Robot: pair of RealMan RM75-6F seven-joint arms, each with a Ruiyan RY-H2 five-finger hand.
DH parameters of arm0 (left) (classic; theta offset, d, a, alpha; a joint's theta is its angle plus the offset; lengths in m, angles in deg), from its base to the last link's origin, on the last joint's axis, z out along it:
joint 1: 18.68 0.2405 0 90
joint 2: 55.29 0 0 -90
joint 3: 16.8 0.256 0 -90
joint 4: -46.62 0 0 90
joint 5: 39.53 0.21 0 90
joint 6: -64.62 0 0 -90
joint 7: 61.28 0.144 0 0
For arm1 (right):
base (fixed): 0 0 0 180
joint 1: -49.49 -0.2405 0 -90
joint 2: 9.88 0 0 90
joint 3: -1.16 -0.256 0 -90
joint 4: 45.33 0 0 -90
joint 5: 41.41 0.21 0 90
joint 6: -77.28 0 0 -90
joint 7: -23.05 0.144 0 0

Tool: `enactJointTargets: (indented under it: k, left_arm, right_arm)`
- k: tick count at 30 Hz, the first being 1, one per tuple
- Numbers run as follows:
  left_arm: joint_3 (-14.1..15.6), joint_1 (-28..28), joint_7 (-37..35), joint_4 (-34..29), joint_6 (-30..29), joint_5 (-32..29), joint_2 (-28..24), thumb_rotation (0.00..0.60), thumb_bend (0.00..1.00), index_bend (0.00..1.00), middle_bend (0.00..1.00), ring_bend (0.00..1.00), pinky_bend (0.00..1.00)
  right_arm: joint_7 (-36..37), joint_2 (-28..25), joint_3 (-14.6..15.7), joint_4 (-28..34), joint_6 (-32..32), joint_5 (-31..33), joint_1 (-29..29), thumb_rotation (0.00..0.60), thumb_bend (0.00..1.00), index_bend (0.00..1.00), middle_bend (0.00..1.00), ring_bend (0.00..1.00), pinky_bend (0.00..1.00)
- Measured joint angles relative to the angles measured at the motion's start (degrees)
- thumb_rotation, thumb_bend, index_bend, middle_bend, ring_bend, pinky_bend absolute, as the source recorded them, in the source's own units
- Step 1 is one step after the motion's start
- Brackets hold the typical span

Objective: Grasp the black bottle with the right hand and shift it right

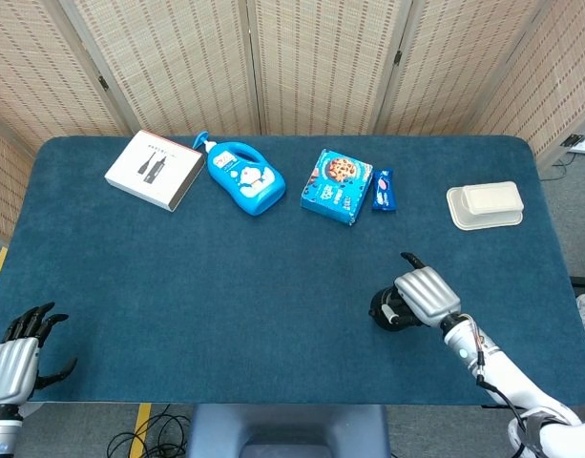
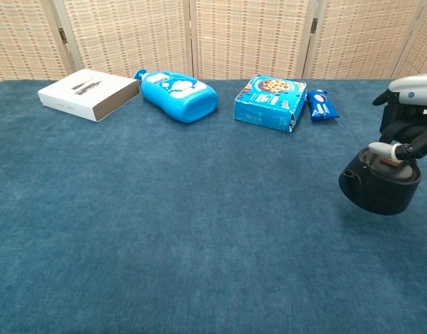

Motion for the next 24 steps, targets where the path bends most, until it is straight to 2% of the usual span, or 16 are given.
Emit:
enactJointTargets:
  k: [6, 9, 24]
  left_arm:
    - [0.04, -0.07, 0.00, 0.03, 0.12, 0.05, 0.15, 0.600, 0.27, 0.26, 0.12, 0.11, 0.14]
    - [0.04, -0.07, 0.02, 0.06, 0.12, 0.02, 0.16, 0.600, 0.27, 0.26, 0.12, 0.11, 0.14]
    - [0.10, 0.30, -0.19, 0.24, -0.18, -0.28, 0.06, 0.600, 0.27, 0.26, 0.12, 0.11, 0.14]
  right_arm:
    - [-1.10, 0.91, -0.10, -0.74, -0.43, -2.73, -0.36, 0.415, 0.45, 1.00, 1.00, 0.95, 0.20]
    - [-2.82, 1.51, -0.18, -1.34, -0.56, -3.71, -0.84, 0.416, 0.45, 1.00, 1.00, 0.95, 0.28]
    - [-14.74, 7.29, -1.44, -5.36, 3.14, 0.93, -6.70, 0.425, 0.45, 1.00, 1.00, 0.95, 0.28]
